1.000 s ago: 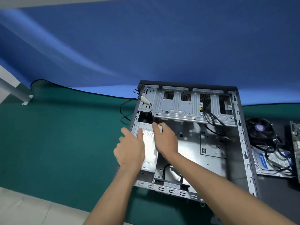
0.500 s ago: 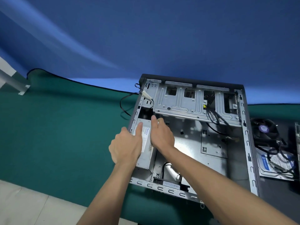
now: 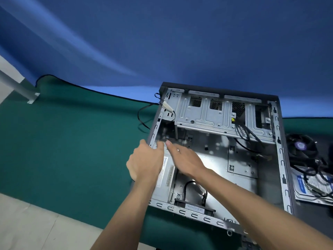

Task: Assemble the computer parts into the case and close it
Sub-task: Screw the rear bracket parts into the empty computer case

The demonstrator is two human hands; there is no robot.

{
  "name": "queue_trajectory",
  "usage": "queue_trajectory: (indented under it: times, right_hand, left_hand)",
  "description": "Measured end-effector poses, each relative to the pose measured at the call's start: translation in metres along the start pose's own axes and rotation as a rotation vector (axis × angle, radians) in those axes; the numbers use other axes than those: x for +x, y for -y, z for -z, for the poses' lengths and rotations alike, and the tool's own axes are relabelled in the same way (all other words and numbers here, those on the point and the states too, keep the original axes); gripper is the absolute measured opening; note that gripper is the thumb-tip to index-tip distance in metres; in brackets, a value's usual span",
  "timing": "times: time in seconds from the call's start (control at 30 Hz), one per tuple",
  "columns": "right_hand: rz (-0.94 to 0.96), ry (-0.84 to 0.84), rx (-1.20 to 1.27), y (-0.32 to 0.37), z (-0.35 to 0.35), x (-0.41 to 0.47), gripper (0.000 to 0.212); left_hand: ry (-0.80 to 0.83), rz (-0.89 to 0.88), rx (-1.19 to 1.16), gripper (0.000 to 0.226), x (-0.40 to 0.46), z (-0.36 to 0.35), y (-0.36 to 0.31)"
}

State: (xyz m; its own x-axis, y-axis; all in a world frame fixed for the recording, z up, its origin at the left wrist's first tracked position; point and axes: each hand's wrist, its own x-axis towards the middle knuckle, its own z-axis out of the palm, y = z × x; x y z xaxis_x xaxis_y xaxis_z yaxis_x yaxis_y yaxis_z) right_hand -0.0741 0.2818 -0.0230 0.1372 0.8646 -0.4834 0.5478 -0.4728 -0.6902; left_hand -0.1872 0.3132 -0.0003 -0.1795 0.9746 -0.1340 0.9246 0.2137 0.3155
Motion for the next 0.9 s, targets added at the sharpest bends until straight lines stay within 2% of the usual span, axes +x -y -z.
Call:
queue_trajectory:
  times: [0.17, 0.33, 0.47, 0.6, 0.7, 0.8, 0.9]
  right_hand:
    - [-0.014, 0.028, 0.062, -0.003, -0.003, 0.001, 0.071]
    - [-0.121, 0.049, 0.037, 0.006, 0.004, -0.008, 0.075]
    - [-0.062, -0.156, -0.119, 0.009, 0.008, -0.04, 0.059]
    - [-0.01, -0.335, -0.088, -0.009, 0.022, -0.086, 0.048]
    - [-0.041, -0.423, -0.054, -0.028, 0.036, -0.12, 0.035]
    - [-0.128, -0.542, -0.056, -0.05, 0.046, -0.151, 0.035]
    - [-0.173, -0.665, -0.115, -0.073, 0.059, -0.178, 0.029]
  left_hand:
    - [-0.024, -0.011, 0.037, 0.035, 0.002, -0.003, -0.002]
    - [0.018, -0.035, 0.026, 0.03, 0.002, 0.002, -0.007]
    - [0.002, -0.071, -0.015, 0.029, -0.003, 0.005, -0.005]
    - [-0.03, -0.181, -0.107, 0.039, -0.011, 0.008, -0.004]
    - [-0.097, -0.412, 0.009, 0.036, -0.024, 0.006, 0.0]
    - [-0.182, -0.554, 0.168, 0.026, -0.038, 0.006, -0.003]
    - [-0.102, -0.69, 0.253, 0.029, -0.059, 0.001, -0.012]
